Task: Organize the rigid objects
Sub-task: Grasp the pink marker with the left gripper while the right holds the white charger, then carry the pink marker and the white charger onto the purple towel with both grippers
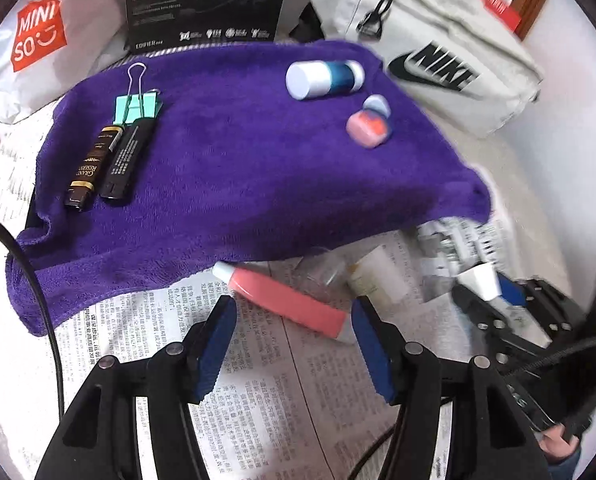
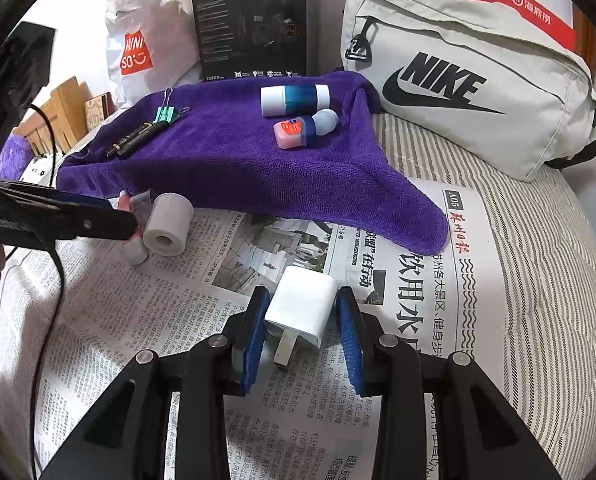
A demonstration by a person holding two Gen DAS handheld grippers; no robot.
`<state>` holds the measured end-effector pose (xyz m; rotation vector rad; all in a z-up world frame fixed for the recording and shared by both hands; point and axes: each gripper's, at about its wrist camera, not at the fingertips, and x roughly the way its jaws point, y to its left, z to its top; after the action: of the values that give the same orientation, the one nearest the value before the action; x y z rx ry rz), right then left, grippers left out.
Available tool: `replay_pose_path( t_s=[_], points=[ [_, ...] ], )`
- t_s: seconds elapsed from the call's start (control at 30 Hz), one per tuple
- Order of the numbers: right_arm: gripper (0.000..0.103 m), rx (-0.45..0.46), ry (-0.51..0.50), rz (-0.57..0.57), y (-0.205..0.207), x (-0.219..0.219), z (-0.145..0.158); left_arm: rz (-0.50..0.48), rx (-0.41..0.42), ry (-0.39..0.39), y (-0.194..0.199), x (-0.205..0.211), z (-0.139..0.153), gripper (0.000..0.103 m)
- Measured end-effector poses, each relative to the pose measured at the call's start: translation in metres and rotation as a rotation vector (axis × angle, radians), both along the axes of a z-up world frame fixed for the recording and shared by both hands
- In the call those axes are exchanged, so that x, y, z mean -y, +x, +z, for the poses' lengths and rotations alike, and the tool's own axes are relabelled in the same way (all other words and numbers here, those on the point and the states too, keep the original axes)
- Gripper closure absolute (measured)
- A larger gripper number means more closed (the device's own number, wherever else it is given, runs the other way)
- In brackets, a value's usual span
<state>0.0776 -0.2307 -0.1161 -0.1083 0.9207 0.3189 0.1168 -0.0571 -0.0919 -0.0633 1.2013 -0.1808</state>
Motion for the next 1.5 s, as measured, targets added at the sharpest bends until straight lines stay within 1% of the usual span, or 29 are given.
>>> replay_pose_path(
  t_s=[0.2, 0.33, 0.37, 0.43, 0.57, 0.63, 0.7, 0.77, 0.8, 0.83, 0.9, 0.93, 1.03, 1.27, 1.5],
  points=[
    [0.067, -0.001, 0.006, 0.000, 0.000, 0.001, 0.000, 0.005, 0.000, 0.017, 0.003, 0.008, -0.003, 0.045],
    [0.067, -0.012, 0.050, 0.012, -0.002, 0.008, 0.000, -0.032, 0.002, 0.101, -0.004, 0.006, -0.004, 0.045],
    [0.067, -0.012, 0.054, 0.014, -0.003, 0.009, 0.000, -0.033, 0.003, 0.113, -0.008, 0.001, -0.004, 0.045],
    [0.067, -0.009, 0.042, 0.016, -0.004, 0.007, 0.000, -0.030, 0.009, 0.112, -0.015, -0.011, -0.004, 0.045],
    [0.068, 0.010, -0.023, 0.020, -0.007, -0.002, 0.000, 0.012, 0.027, 0.156, -0.032, -0.039, -0.004, 0.045],
    [0.068, 0.007, -0.017, 0.020, -0.006, -0.001, 0.000, 0.019, 0.037, 0.145, -0.032, -0.047, -0.004, 0.045],
    [0.067, 0.004, -0.009, 0.020, -0.006, 0.001, 0.000, 0.012, 0.053, 0.133, -0.030, -0.049, -0.004, 0.045],
    [0.068, 0.004, -0.010, 0.020, -0.006, 0.001, 0.000, -0.018, 0.071, 0.161, -0.028, -0.044, -0.006, 0.046],
    [0.068, 0.005, -0.012, 0.020, -0.006, 0.001, 0.000, -0.029, 0.081, 0.164, -0.028, -0.042, -0.007, 0.052],
    [0.068, 0.005, -0.013, 0.020, -0.006, 0.001, 0.000, -0.045, 0.099, 0.150, -0.029, -0.040, -0.006, 0.065],
    [0.068, 0.005, -0.012, 0.021, -0.006, 0.001, 0.000, -0.059, 0.111, 0.133, -0.033, -0.036, -0.004, 0.077],
    [0.068, 0.005, -0.013, 0.021, -0.006, 0.001, 0.000, -0.073, 0.114, 0.132, -0.033, -0.034, -0.003, 0.086],
    [0.068, 0.005, -0.012, 0.021, -0.006, 0.001, 0.000, -0.119, 0.123, 0.134, -0.038, -0.028, -0.002, 0.086],
    [0.068, 0.005, -0.012, 0.021, -0.005, 0.001, 0.000, -0.128, 0.138, 0.147, -0.036, -0.026, -0.002, 0.086],
    [0.071, -0.009, 0.006, 0.023, -0.004, 0.003, 0.001, -0.117, 0.119, 0.100, -0.037, -0.035, 0.000, 0.086]
  ],
)
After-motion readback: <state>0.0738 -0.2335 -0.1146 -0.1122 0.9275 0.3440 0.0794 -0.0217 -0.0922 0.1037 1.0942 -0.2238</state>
